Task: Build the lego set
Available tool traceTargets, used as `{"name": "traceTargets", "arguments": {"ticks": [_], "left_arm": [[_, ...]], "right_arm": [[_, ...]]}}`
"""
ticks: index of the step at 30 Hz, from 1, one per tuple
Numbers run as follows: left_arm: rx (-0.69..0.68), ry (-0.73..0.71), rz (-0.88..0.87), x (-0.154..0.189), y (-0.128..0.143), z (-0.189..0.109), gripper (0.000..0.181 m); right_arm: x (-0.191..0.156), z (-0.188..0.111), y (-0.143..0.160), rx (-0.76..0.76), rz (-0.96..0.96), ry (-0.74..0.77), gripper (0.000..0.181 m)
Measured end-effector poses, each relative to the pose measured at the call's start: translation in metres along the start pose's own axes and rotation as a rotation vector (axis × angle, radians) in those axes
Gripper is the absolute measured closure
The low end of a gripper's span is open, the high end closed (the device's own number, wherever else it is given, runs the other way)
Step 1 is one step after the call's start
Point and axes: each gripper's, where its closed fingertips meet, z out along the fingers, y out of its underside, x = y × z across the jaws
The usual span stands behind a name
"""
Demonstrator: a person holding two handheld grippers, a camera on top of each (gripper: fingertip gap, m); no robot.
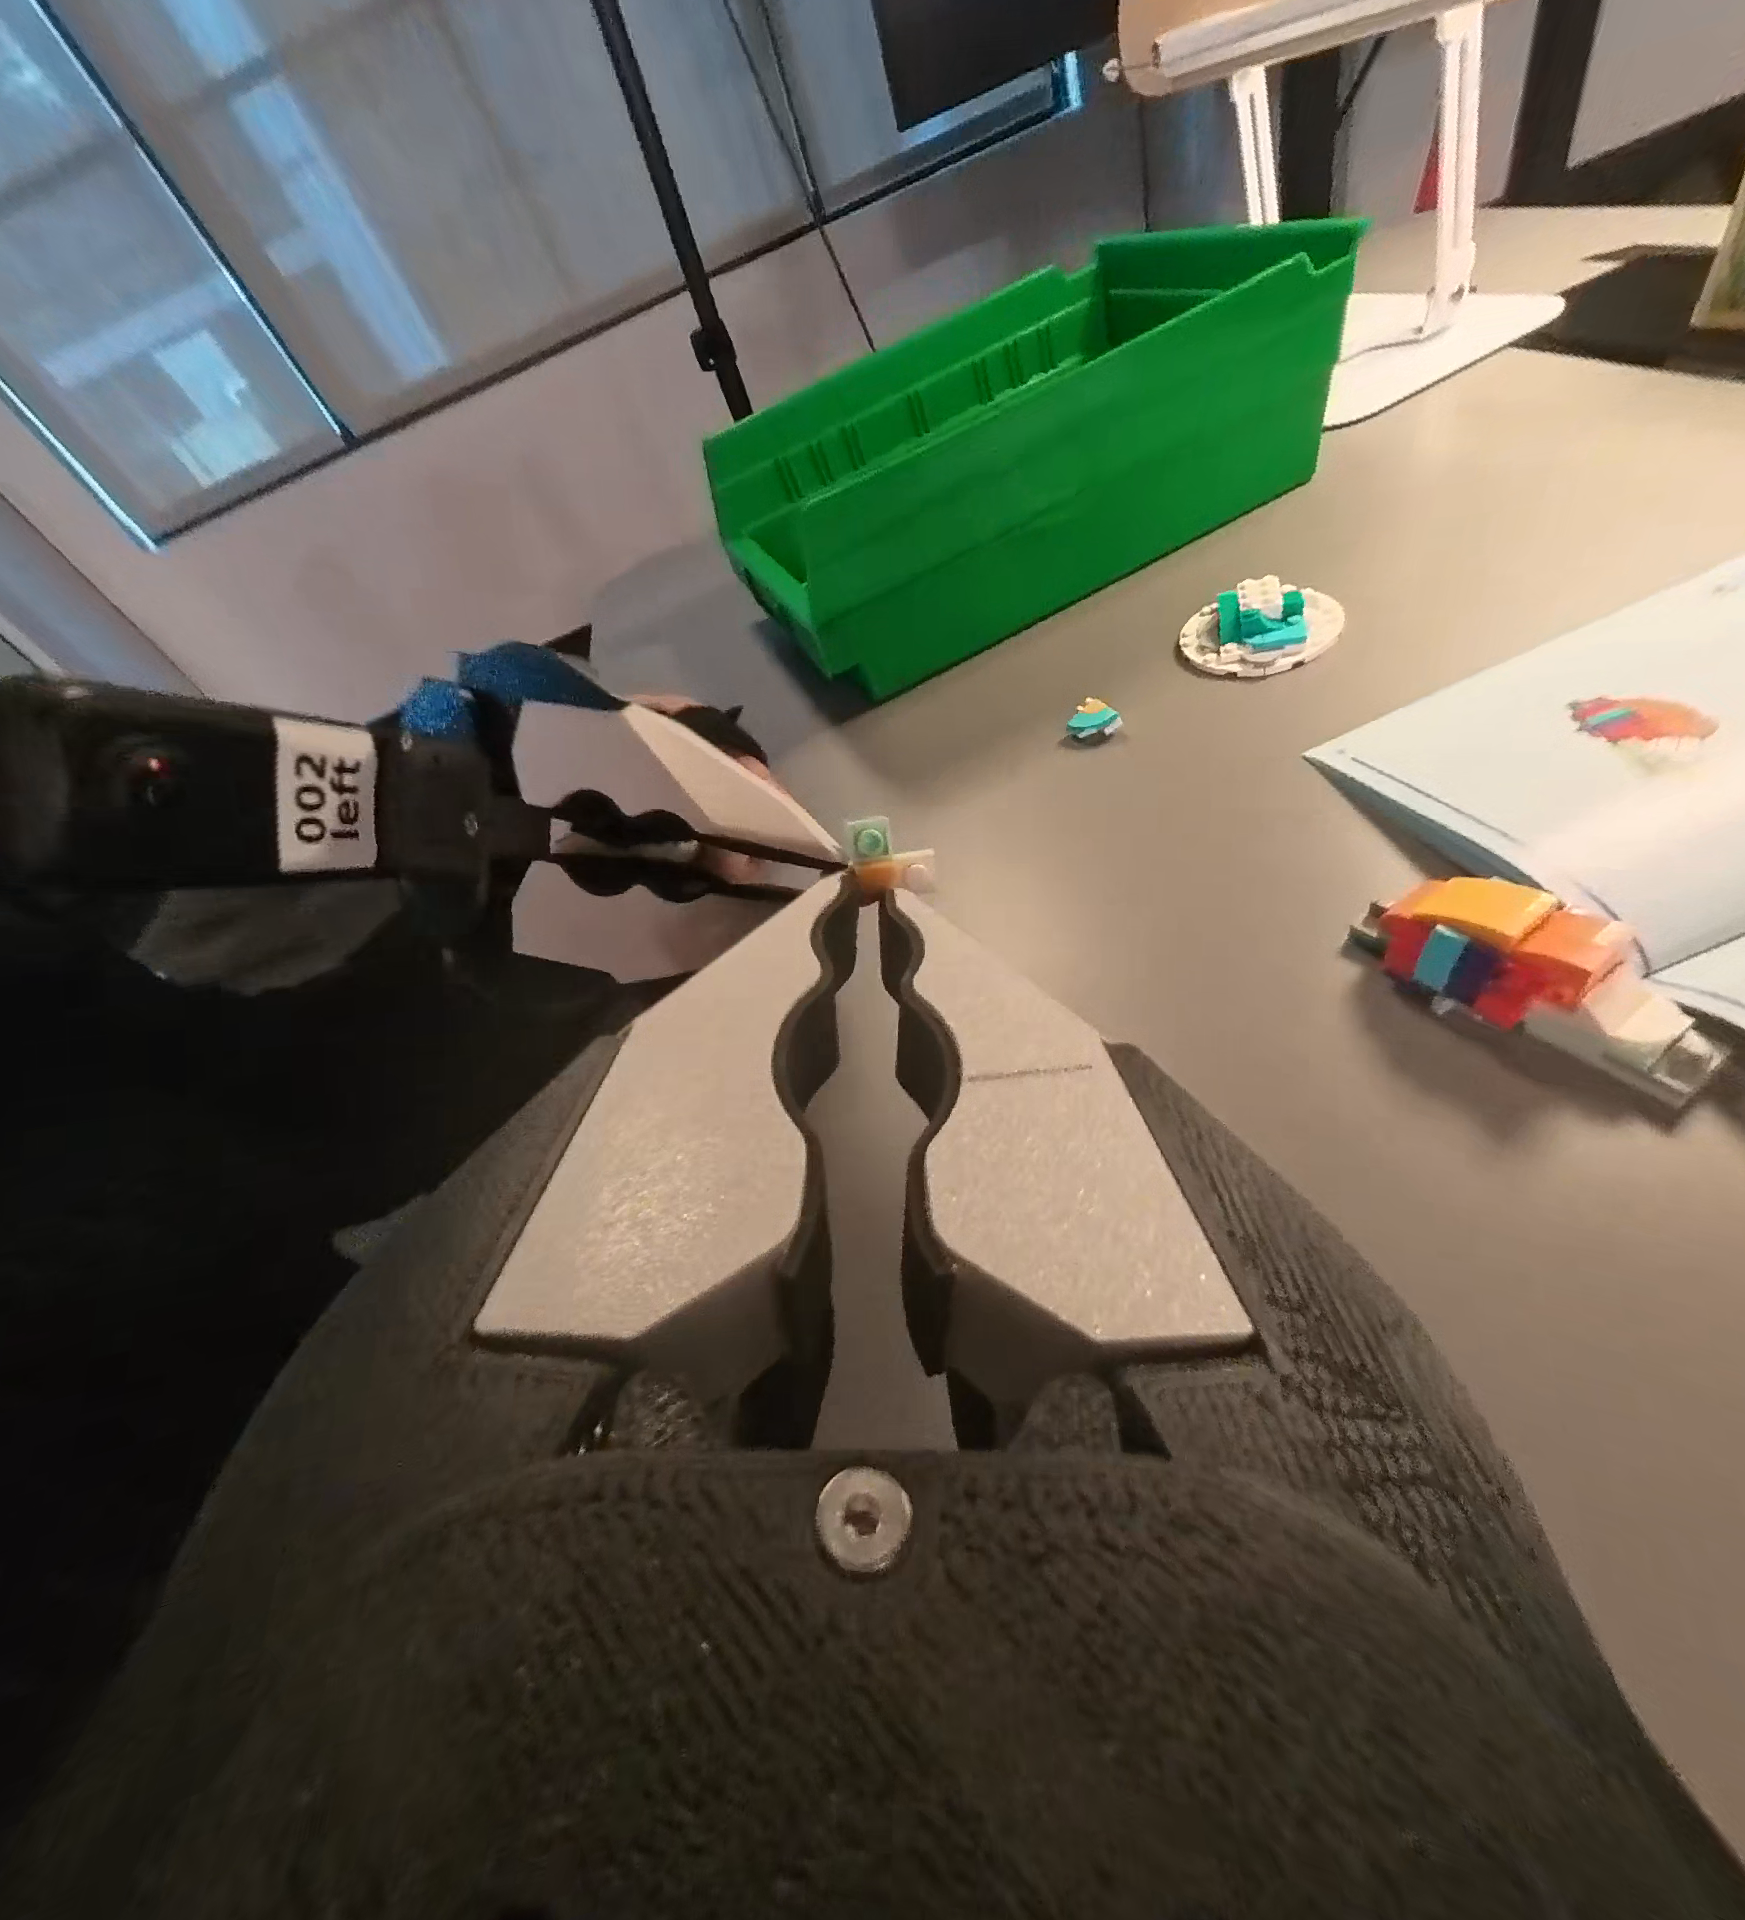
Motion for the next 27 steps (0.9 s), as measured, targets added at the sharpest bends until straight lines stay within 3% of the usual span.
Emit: {"name": "traceTargets", "arguments": {"ticks": [7, 11, 17, 21, 23, 26, 27], "left_arm": [[0.013, 0.042, -0.057, 0.003, -0.001, 0.001, 0.177], [0.045, 0.037, -0.137, -0.002, -0.007, -0.001, 0.177], [0.325, 0.226, -0.65, -0.013, -0.039, -0.014, 0.178], [0.46, 0.379, -0.899, -0.017, -0.053, -0.019, 0.178], [0.475, 0.417, -0.939, -0.016, -0.055, -0.019, 0.178], [0.442, 0.413, -0.927, -0.014, -0.052, -0.016, 0.178], [0.428, 0.399, -0.915, -0.015, -0.05, -0.015, 0.178]], "right_arm": [[0.001, 0.0, 0.002, -0.043, -0.228, 0.08, 0.181], [-0.002, -0.005, -0.004, 0.009, -0.236, 0.042, 0.181], [-0.025, -0.016, -0.01, 0.093, -0.471, -0.103, 0.147], [-0.036, -0.011, -0.008, 0.062, -0.619, -0.154, 0.144], [-0.038, -0.007, -0.008, 0.048, -0.623, -0.188, 0.147], [-0.038, -0.003, -0.011, 0.046, -0.615, -0.221, 0.174], [-0.036, -0.002, -0.011, 0.041, -0.61, -0.218, 0.175]]}}
